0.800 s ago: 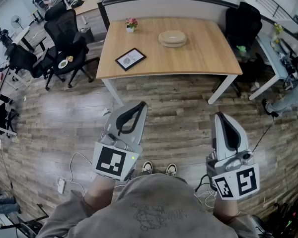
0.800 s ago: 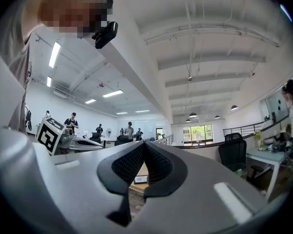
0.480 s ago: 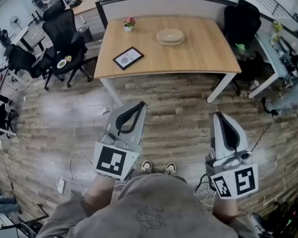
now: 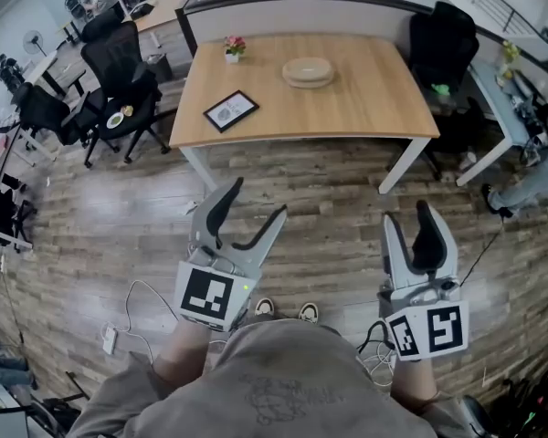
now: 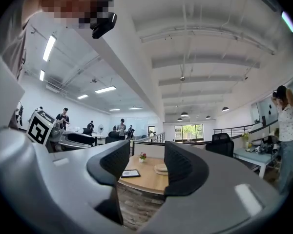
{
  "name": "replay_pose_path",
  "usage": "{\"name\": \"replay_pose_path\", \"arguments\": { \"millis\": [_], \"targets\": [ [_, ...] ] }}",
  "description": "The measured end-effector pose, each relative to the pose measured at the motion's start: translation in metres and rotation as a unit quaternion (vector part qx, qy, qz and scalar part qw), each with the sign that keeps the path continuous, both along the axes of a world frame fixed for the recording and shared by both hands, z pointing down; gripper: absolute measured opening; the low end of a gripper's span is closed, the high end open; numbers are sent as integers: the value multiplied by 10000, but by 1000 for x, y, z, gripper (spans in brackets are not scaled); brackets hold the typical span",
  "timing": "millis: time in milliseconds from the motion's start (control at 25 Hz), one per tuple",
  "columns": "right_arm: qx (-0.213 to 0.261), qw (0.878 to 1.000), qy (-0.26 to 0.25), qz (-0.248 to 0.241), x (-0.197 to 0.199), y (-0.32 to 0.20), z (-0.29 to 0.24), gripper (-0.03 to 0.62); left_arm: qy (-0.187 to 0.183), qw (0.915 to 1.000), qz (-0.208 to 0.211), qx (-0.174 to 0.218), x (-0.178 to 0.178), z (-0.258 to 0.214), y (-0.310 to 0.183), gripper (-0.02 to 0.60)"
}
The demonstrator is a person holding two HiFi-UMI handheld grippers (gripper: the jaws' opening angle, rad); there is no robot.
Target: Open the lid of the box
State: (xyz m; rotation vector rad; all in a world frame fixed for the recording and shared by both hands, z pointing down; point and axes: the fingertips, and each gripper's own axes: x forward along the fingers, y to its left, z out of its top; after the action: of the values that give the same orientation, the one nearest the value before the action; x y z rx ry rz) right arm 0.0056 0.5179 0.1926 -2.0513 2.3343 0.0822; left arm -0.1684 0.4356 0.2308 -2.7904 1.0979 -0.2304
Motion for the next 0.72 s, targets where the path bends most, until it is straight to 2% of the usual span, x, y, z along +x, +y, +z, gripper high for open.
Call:
{"name": "replay_pose_path", "arguments": {
  "millis": [360, 560, 720],
  "targets": [
    [-10, 10000, -30, -38, 45, 12, 14, 215, -153, 9998, -116, 97, 34, 15, 6, 293],
    [194, 9998, -52, -45, 57, 5, 4, 215, -102, 9998, -160, 103, 42, 8, 1, 293],
    [127, 9998, -34, -125, 60, -12, 12, 215, -145, 9997, -63, 162, 56, 11, -13, 293]
  ]
}}
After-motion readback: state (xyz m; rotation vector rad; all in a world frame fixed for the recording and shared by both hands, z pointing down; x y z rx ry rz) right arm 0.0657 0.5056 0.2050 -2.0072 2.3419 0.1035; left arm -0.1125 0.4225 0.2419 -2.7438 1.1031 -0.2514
